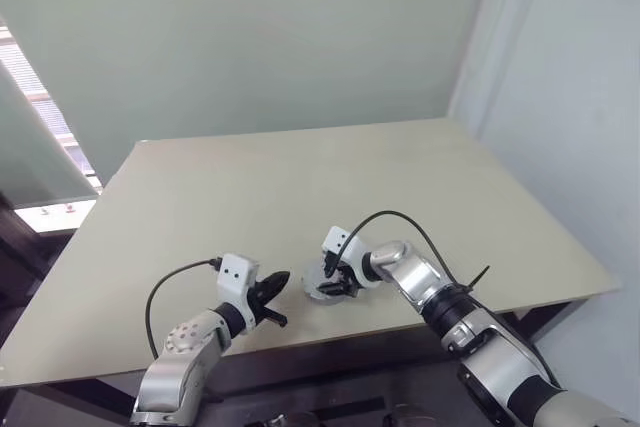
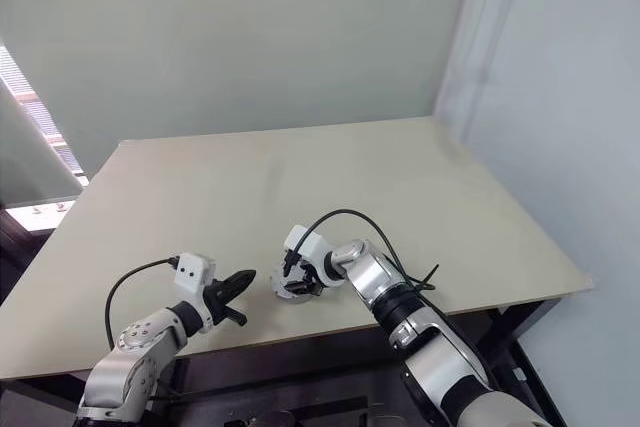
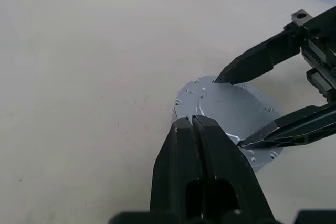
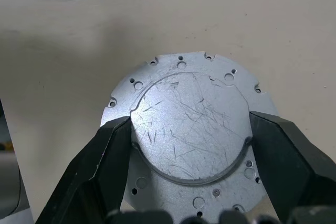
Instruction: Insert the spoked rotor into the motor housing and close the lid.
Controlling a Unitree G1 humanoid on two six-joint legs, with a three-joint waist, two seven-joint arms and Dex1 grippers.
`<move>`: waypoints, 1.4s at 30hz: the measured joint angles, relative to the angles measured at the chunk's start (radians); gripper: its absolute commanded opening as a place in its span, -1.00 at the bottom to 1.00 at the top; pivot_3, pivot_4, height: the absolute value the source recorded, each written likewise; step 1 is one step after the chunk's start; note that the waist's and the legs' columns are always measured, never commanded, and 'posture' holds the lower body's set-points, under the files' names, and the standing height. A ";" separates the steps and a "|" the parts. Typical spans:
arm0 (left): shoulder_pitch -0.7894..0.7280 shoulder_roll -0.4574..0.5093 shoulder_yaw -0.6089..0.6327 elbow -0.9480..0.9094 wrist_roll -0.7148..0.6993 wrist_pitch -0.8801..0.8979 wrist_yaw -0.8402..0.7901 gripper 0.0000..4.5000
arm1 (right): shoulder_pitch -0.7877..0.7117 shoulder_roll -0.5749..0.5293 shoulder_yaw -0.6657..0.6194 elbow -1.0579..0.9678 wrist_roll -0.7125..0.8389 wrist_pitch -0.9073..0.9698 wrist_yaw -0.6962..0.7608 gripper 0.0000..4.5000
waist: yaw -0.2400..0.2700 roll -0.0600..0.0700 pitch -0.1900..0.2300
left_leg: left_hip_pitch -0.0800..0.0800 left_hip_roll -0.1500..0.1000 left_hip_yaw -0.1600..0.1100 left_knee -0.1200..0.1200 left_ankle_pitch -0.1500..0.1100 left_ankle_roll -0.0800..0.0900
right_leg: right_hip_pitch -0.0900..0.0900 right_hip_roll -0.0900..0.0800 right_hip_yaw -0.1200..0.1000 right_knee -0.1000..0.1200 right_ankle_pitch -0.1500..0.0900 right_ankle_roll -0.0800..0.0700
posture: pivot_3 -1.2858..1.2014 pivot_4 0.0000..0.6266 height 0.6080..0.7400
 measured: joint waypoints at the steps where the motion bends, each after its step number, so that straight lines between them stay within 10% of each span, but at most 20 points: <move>1: -0.011 0.000 -0.015 0.011 0.013 -0.001 0.003 -1.00 | 0.000 -0.001 0.000 0.000 0.000 0.001 0.000 0.43 | 0.000 0.000 0.000 | 0.001 0.000 0.000 0.000 0.000 0.000 | 0.001 0.000 0.000 0.000 0.000 -0.001 | 0.03 -1.00 1.00; 21: -0.209 -0.069 -0.160 0.322 0.193 -0.082 0.032 -1.00 | 0.005 -0.006 0.000 -0.012 0.002 0.041 0.005 0.43 | 0.001 0.005 -0.004 | 0.011 -0.001 -0.001 -0.004 -0.002 -0.003 | 0.013 0.000 0.000 -0.003 -0.002 -0.002 | 0.03 -1.00 1.00; 25: -0.212 -0.067 -0.164 0.326 0.200 -0.082 0.027 -1.00 | 0.012 -0.012 -0.001 -0.020 0.003 0.035 -0.004 0.99 | 0.001 0.007 -0.005 | 0.011 -0.001 -0.001 -0.004 -0.002 -0.003 | 0.013 0.000 0.000 -0.003 -0.002 -0.002 | 0.03 -1.00 1.00; 42: -0.228 -0.064 -0.163 0.349 0.228 -0.104 0.026 -1.00 | 0.022 0.002 -0.037 -0.001 0.027 0.011 -0.035 0.99 | 0.000 0.007 -0.005 | 0.010 -0.001 -0.003 -0.005 -0.002 -0.004 | 0.012 0.000 0.000 -0.003 -0.002 -0.002 | 0.03 -1.00 1.00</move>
